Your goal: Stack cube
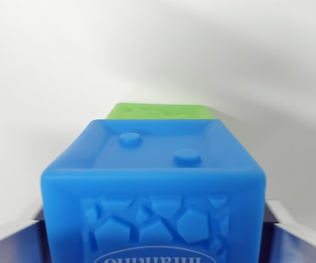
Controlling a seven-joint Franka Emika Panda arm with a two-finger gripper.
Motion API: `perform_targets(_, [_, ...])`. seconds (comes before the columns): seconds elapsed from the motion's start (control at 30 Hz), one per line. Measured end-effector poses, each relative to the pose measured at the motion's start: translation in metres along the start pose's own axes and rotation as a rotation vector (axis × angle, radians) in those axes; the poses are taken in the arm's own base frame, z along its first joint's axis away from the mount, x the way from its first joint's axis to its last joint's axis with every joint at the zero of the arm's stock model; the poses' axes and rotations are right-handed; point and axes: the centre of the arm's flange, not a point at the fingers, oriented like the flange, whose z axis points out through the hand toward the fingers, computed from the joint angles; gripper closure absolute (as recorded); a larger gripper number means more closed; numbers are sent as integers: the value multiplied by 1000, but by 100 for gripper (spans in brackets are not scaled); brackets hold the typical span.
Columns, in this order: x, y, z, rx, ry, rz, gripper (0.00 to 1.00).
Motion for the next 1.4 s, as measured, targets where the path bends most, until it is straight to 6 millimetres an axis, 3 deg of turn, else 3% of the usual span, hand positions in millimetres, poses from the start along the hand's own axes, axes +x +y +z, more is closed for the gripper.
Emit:
perform_targets(0.83, [0,0,-1,0,0,0,0])
perform_targets(1.4, [1,-1,-36,3,3,0,0])
